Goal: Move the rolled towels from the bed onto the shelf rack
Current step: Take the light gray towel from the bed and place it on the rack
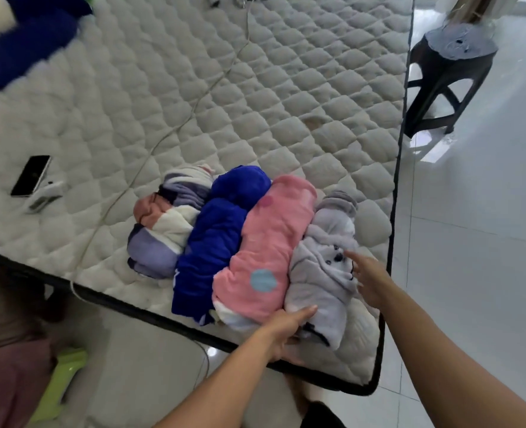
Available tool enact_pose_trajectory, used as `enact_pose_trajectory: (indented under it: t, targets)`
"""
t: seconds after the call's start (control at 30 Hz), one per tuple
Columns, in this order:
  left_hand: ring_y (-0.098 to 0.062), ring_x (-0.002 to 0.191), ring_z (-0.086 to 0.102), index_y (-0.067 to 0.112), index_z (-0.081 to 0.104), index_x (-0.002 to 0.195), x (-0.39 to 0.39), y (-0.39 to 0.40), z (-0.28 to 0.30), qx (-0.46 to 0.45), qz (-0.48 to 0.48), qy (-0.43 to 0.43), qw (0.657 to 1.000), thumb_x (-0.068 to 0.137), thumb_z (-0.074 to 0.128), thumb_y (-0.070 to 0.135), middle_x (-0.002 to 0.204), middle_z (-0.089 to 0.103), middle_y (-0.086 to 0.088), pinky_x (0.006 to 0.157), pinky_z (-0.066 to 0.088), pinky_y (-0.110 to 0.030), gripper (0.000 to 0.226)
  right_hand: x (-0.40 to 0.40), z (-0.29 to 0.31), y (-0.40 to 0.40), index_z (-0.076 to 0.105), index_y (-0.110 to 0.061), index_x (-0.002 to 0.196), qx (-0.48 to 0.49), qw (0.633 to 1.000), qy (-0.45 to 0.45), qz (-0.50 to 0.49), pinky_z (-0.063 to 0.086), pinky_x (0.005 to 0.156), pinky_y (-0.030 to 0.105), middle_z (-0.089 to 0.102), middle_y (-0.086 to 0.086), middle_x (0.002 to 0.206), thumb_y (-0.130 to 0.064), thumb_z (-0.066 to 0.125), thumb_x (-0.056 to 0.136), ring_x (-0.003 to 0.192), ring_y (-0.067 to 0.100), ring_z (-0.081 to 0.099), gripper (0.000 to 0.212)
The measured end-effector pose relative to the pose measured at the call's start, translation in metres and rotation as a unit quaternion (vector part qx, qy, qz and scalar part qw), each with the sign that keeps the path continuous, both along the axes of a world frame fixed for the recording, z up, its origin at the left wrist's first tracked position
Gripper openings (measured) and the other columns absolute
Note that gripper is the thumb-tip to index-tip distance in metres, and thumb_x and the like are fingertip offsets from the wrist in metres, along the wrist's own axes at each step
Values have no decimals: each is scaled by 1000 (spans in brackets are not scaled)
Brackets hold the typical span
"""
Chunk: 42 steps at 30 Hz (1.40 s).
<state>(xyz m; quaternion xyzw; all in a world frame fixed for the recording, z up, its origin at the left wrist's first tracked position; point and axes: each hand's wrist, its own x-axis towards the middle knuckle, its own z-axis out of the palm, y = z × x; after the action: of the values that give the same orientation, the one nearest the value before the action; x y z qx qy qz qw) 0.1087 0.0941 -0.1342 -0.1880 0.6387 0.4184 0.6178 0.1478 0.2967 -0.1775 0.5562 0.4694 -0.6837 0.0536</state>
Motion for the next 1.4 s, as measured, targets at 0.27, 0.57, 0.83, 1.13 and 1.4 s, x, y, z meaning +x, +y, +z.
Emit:
enact_pose_trajectory:
  t: [0.27,0.57,0.83,1.13,1.4]
  targets:
    - [-22,86,64,25,57,119,18,10,10,-7,87,83,993,80,69,25,104,68,-5,71,55,-38,41,2,0,0,68,-13,116,-135,987,36,84,51,93,43,63,16,126,-35,76,65,111,30,62,56]
    - [-20,86,59,25,57,116,24,-37,64,29,98,173,980,80,57,13,97,64,-5,74,55,-36,37,37,38,-36,63,-8,120,-204,953,199,101,57,73,37,71,12,107,-24,56,89,92,23,69,36]
    - [-24,66,56,13,59,71,64,-200,110,15,339,238,910,70,48,4,67,59,-6,57,47,-27,14,11,129,-159,53,-9,133,-221,840,292,399,56,83,49,63,17,128,-41,88,57,108,32,66,90]
    - [-11,38,47,18,50,34,257,-406,173,27,499,294,815,82,35,0,42,48,4,42,40,-20,53,74,201,-396,50,-5,136,-242,701,380,553,54,92,37,61,15,132,-28,78,73,121,30,58,72]
    - [-13,71,57,15,58,102,419,-519,212,-126,643,416,631,91,49,17,86,61,-2,62,48,-27,15,187,259,-616,56,-7,132,-267,598,407,637,50,97,42,64,13,130,-30,81,66,122,30,59,75]
